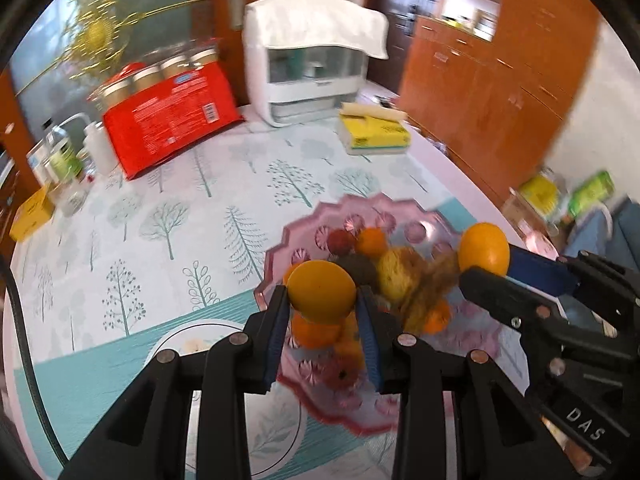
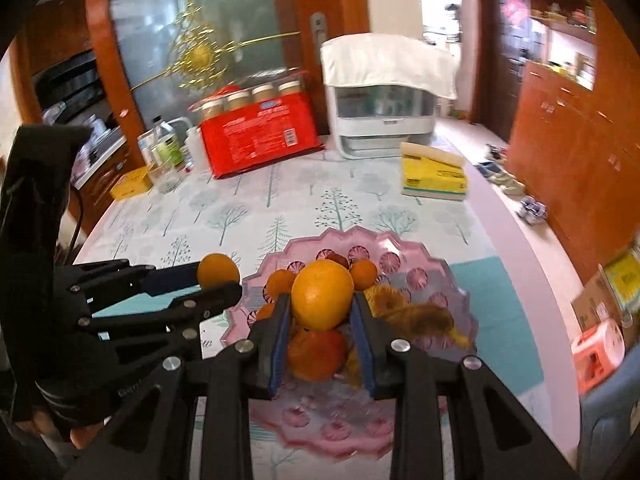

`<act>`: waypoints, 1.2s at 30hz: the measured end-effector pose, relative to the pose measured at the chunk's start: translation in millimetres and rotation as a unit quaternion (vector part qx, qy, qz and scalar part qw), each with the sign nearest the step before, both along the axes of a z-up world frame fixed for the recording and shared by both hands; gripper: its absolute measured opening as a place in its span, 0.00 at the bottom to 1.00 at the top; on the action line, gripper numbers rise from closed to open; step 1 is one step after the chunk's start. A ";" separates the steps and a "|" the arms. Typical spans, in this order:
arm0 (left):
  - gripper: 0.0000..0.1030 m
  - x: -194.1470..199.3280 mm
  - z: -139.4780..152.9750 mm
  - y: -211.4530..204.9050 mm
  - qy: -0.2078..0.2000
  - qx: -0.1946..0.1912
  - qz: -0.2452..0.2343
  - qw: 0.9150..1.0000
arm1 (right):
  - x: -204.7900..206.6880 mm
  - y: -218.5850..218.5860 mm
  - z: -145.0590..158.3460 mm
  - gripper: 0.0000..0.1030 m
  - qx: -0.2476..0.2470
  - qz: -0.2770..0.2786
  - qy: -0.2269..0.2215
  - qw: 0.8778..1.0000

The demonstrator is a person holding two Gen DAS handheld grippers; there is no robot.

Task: Organize fruits
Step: 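Carry the mandarin with the left tool while the right tool carries its mandarin over the bowl, then open the left tool releasing its mandarin while the right tool releases its mandarin into the bowl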

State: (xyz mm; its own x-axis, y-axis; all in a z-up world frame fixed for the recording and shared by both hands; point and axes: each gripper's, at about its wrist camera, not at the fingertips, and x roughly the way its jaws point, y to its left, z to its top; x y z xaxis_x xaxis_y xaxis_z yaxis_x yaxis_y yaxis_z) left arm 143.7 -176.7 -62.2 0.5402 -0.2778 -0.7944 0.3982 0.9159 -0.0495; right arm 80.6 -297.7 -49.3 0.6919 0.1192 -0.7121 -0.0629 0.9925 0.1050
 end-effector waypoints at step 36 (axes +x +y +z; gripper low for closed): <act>0.79 -11.3 -31.5 -8.1 0.016 0.044 0.140 0.989 | 47.6 -31.3 -52.4 0.34 0.010 0.061 0.068 0.996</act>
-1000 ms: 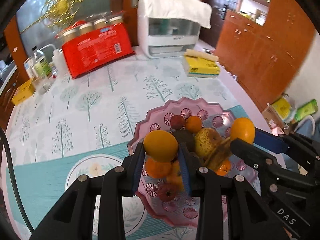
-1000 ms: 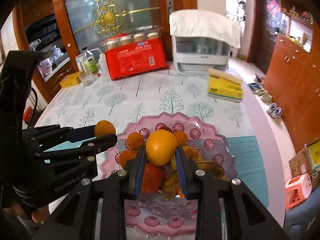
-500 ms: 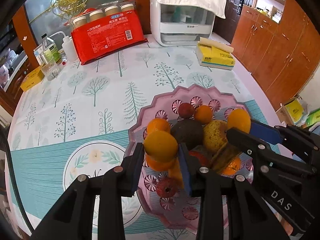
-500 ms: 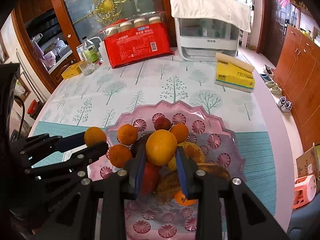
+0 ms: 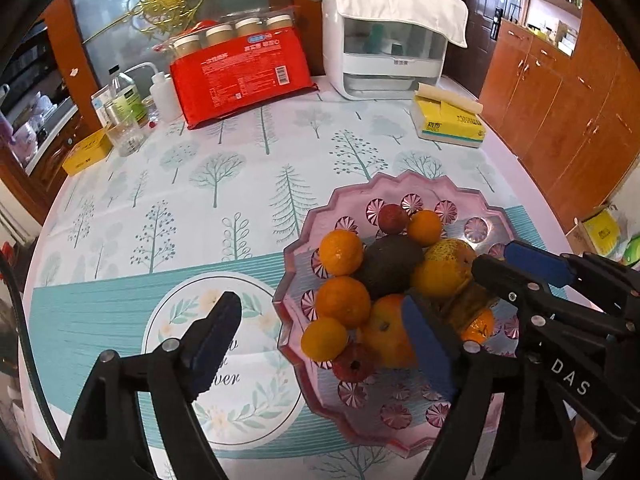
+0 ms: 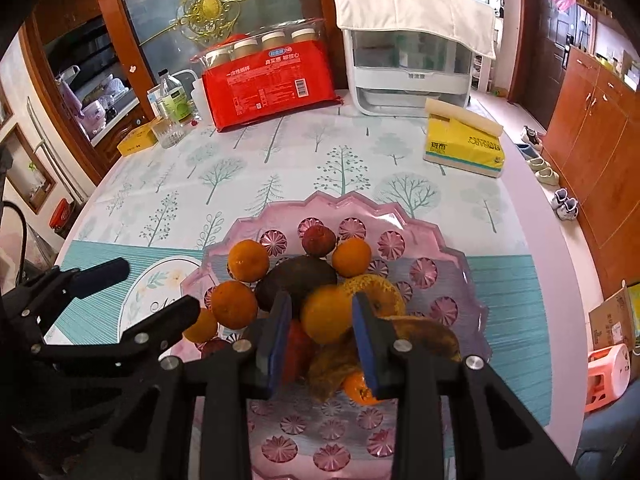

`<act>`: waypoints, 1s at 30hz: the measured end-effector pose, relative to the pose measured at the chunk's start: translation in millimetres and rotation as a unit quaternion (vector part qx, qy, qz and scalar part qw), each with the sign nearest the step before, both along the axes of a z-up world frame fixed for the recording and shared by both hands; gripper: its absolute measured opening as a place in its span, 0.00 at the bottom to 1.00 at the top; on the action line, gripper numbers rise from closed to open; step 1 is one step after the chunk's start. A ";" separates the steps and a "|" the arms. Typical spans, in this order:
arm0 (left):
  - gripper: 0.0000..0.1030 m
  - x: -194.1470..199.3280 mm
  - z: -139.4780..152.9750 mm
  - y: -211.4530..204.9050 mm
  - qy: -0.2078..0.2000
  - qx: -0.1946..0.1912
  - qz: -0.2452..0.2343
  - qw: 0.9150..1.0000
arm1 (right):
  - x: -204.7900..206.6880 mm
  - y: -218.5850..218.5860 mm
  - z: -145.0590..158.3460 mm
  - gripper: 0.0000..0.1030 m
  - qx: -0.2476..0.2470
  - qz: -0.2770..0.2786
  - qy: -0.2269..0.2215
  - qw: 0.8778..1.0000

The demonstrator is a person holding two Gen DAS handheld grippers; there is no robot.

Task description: Organize fruits

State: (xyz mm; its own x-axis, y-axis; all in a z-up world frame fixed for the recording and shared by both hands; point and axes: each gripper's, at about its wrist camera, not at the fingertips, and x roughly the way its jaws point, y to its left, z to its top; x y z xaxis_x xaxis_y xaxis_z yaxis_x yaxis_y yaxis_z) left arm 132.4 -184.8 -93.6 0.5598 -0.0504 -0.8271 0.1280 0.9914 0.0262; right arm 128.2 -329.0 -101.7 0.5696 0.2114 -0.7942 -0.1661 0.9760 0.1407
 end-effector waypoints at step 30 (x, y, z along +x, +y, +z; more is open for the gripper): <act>0.90 -73.5 34.3 61.8 -0.020 -0.006 0.051 0.998 | -65.7 43.5 25.4 0.53 -0.014 0.008 -0.034 0.999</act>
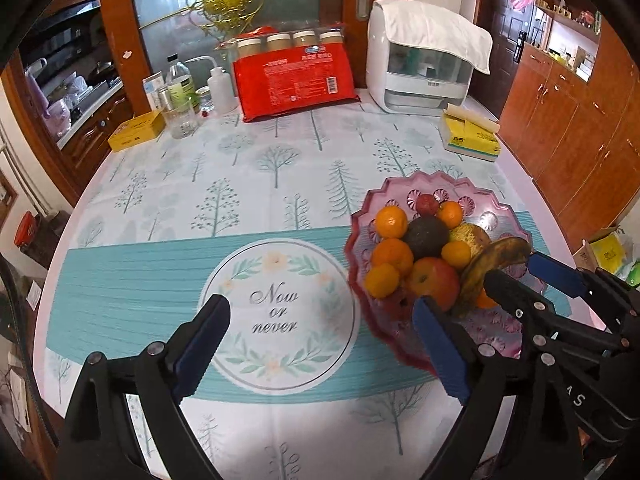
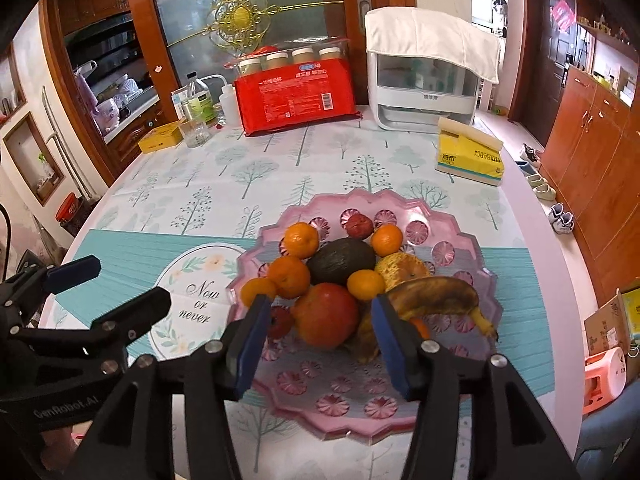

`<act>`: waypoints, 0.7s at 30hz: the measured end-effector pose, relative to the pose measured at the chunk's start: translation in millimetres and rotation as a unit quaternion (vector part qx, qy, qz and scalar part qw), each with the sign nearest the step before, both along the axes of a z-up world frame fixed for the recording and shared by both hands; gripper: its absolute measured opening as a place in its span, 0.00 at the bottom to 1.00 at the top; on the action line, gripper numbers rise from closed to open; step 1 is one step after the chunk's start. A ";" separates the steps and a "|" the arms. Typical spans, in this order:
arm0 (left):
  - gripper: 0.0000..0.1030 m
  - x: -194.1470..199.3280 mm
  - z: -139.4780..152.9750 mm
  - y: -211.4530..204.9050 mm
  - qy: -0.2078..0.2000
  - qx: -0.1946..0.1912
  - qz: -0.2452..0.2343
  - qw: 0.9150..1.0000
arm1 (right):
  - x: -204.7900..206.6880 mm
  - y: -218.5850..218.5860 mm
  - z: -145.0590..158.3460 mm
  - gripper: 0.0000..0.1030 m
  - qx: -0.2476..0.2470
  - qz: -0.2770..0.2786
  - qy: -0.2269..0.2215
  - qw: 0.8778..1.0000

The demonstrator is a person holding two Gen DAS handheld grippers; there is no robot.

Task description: Organize fruits

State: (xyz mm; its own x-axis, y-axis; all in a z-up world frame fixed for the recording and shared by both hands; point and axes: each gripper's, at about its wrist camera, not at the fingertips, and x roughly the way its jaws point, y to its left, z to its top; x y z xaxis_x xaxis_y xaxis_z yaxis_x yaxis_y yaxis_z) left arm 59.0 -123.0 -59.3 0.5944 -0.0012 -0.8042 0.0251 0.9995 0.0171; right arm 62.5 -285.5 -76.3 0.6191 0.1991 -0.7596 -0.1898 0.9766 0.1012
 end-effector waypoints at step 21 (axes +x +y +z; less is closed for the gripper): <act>0.91 -46.5 43.7 75.6 -0.005 0.007 0.030 1.000 | -63.6 58.6 52.8 0.61 0.008 -0.036 -0.010 0.999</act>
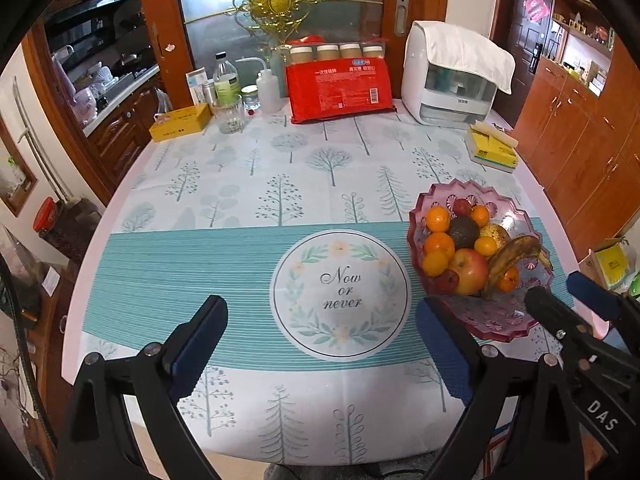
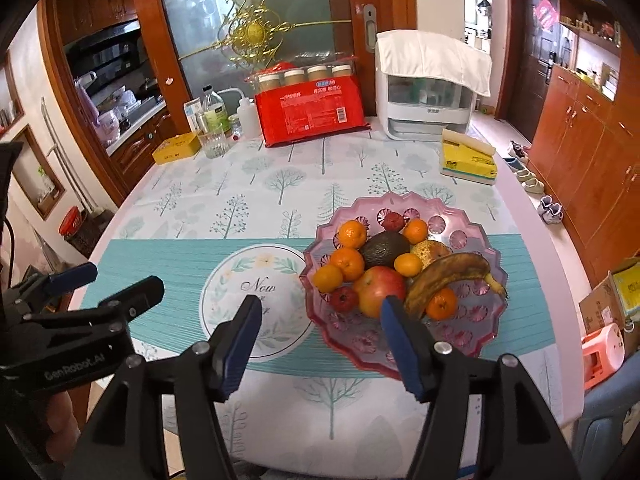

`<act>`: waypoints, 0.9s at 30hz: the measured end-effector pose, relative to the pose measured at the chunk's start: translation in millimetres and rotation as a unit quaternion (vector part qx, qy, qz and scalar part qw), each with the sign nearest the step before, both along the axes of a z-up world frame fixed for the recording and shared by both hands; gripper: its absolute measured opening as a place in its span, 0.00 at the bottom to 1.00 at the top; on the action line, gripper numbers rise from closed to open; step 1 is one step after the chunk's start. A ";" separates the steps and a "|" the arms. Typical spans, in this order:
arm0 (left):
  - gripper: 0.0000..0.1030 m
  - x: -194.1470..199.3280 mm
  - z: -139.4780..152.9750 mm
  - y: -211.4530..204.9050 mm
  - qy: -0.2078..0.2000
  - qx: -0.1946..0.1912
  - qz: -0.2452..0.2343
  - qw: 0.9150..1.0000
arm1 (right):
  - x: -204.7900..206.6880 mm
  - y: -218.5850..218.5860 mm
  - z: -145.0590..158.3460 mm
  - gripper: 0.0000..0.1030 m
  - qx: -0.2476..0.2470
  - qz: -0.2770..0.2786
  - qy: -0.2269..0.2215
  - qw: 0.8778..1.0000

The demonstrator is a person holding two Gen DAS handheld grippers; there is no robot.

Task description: Organize fruits

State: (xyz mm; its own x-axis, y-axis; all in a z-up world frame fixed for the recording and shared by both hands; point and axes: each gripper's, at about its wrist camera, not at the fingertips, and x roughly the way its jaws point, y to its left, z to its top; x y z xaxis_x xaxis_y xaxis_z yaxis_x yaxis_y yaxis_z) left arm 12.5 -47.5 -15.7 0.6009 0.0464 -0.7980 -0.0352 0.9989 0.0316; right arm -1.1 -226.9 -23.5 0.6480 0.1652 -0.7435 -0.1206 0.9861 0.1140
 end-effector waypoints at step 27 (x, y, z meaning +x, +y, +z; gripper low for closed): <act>0.92 -4.9 12.9 -20.0 -0.021 0.008 -0.023 0.999 | -9.7 -4.9 20.2 0.64 -0.007 -0.032 -0.025 0.999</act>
